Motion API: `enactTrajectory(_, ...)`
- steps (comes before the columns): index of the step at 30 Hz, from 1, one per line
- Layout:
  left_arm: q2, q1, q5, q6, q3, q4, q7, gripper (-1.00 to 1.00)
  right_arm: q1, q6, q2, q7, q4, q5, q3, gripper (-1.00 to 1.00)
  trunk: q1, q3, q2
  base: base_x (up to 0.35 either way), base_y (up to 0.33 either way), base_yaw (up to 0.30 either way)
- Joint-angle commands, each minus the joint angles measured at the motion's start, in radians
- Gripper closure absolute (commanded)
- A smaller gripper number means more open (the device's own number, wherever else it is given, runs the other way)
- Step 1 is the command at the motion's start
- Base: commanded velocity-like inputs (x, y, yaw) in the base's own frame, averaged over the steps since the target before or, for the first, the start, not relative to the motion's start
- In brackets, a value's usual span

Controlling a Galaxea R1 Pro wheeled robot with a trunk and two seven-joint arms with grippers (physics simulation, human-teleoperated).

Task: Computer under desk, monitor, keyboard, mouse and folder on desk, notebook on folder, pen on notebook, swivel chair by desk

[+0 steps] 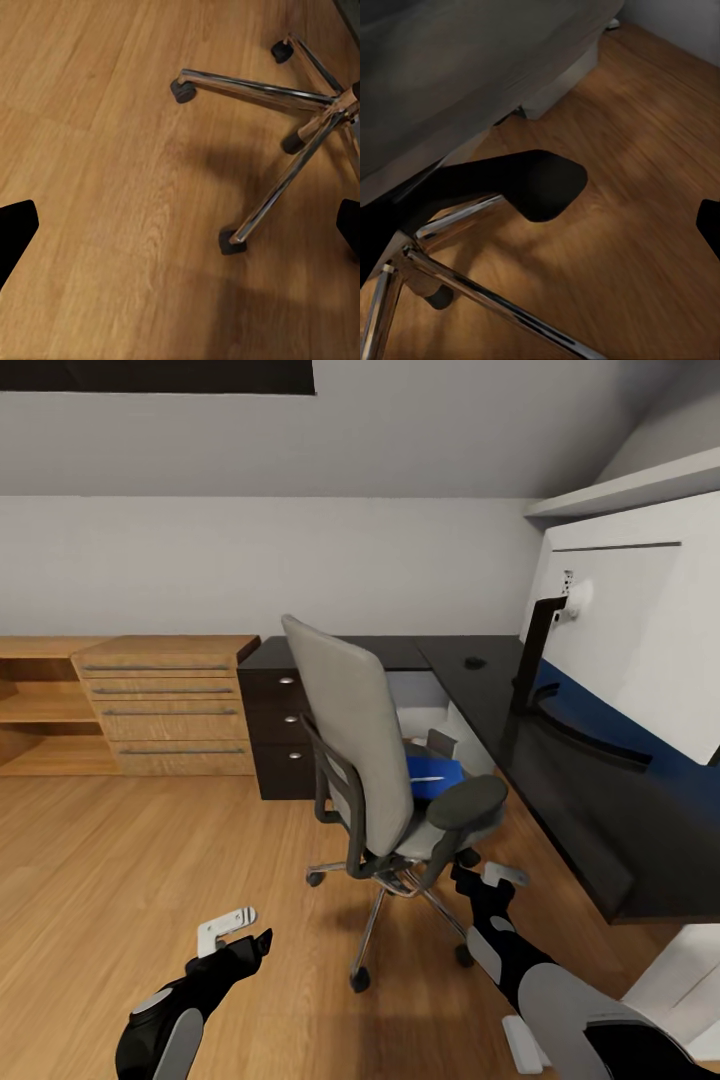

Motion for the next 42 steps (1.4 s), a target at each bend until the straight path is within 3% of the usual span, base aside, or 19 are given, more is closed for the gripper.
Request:
enactTrajectory(1,0.000,-0.001,0.011,0.003,-0.001,-0.001,0.009,-1.00,-0.001,-0.004,0.000,-0.001,0.001,-0.005,0.004,-1.00,0.000,-0.001,0.000,0.000,0.000,0.064)
enactTrajectory(42,0.000,-0.001,0.011,0.003,-0.002,-0.001,0.009,-1.00,-0.001,-0.004,0.012,0.002,0.002,-0.003,0.004,-1.00,0.000,0.037,0.000,-0.030,0.019,0.218)
